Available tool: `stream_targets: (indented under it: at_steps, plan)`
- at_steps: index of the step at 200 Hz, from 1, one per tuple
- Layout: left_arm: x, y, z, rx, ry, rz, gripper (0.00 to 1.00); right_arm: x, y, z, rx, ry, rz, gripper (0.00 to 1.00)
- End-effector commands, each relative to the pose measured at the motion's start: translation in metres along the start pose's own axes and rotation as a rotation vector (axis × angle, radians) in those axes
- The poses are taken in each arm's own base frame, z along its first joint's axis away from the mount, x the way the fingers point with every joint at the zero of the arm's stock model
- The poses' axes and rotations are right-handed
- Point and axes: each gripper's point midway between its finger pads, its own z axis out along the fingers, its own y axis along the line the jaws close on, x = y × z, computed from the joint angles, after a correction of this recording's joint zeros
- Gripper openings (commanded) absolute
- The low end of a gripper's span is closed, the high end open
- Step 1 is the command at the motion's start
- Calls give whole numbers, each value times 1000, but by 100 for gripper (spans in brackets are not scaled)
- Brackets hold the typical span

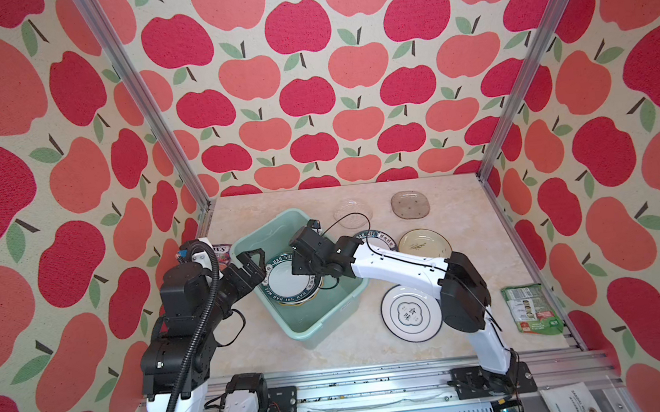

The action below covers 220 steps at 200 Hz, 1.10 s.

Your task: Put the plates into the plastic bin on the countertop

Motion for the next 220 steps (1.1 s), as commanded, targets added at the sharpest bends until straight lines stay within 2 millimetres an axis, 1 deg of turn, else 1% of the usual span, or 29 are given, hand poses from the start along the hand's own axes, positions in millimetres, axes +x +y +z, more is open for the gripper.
stream_targets:
  at_steps: [1, 15, 36, 51, 62, 63, 71, 91, 126, 137, 149, 163, 168, 181, 185, 192, 220]
  plan:
    - [-4, -16, -12, 49, 16, 78, 99, -32, 36, -58, -120, -146, -123, 61]
    - [-5, -30, -16, 108, 36, 104, 99, -38, 39, -80, -162, -177, -151, 59]
    - [-2, -48, -22, 195, 80, 133, 99, -40, 30, -112, -212, -163, -173, 59]
    - [1, -58, -26, 243, 104, 149, 99, -36, 13, -132, -245, -101, -160, 58]
    - [3, -62, -26, 264, 118, 158, 99, -31, -4, -145, -247, -56, -146, 57]
    - [3, -63, -26, 266, 118, 160, 99, -29, -8, -147, -243, -45, -142, 57]
    - [5, -64, -26, 272, 126, 168, 99, -25, -24, -159, -227, -16, -129, 57]
    - [10, -66, -20, 271, 144, 190, 99, -7, -69, -183, -175, 41, -103, 57]
    - [28, -77, 1, 277, 222, 224, 99, 26, -158, -224, -71, 57, 19, 57]
    - [39, -83, 9, 273, 261, 245, 99, 37, -184, -234, -38, 54, 65, 58]
    - [54, -94, 18, 273, 306, 293, 99, 52, -213, -240, 7, 60, 119, 58]
    - [74, -109, 29, 266, 346, 375, 99, 70, -239, -245, 39, 74, 175, 59]
    - [83, -116, 33, 268, 368, 411, 99, 76, -247, -245, 50, 80, 193, 60]
    - [106, -135, 42, 269, 417, 483, 99, 93, -266, -243, 79, 102, 235, 61]
    - [117, -140, 49, 260, 447, 505, 99, 98, -271, -242, 86, 110, 249, 61]
    - [131, -149, 55, 257, 481, 536, 99, 106, -280, -239, 102, 122, 275, 62]
    - [187, -178, 75, 227, 586, 638, 99, 128, -305, -228, 135, 154, 378, 62]
